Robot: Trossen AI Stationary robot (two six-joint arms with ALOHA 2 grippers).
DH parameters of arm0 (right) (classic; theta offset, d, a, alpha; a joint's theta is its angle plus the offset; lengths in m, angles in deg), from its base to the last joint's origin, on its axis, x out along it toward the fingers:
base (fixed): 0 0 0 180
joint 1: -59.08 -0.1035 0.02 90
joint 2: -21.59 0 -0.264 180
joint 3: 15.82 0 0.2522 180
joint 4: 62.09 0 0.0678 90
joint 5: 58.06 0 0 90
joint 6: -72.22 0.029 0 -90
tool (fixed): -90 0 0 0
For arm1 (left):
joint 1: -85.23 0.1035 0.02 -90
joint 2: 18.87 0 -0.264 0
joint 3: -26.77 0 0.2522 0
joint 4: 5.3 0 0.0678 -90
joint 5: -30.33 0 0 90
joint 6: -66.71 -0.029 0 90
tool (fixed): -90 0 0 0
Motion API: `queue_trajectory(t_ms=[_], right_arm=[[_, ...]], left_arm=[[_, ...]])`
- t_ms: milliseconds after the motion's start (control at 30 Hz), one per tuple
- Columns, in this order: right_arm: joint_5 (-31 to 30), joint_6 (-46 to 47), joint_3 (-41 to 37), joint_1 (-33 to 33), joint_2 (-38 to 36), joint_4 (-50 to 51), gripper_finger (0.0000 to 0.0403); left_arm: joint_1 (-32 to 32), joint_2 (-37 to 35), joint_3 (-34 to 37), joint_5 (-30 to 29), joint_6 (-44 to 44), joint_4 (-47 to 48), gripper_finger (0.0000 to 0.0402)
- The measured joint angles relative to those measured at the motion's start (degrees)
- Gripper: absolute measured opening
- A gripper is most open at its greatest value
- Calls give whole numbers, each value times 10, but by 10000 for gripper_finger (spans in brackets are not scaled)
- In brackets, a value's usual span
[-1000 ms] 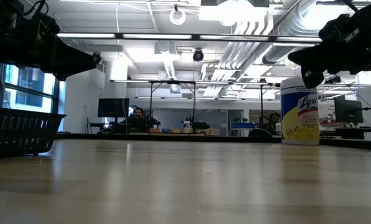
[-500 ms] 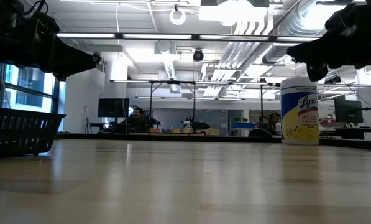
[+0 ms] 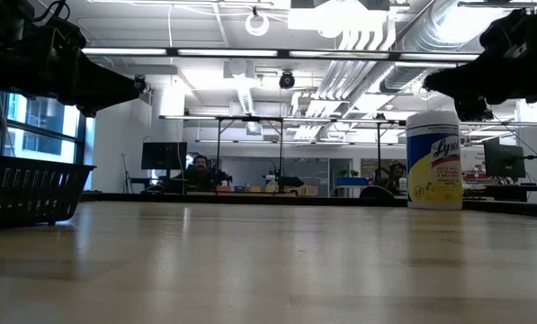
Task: Pick & Place First Aid Supplies
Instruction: Return To Home Position
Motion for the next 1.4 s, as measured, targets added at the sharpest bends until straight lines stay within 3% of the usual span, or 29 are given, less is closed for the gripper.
queue_trajectory(t_ms=[100,1400], right_arm=[[-4,-9,0,0,-29,29,5],[0,-19,0,0,-18,29,7]], left_arm=[[0,0,0,0,0,0,181],[0,0,0,-1,0,0,181]])
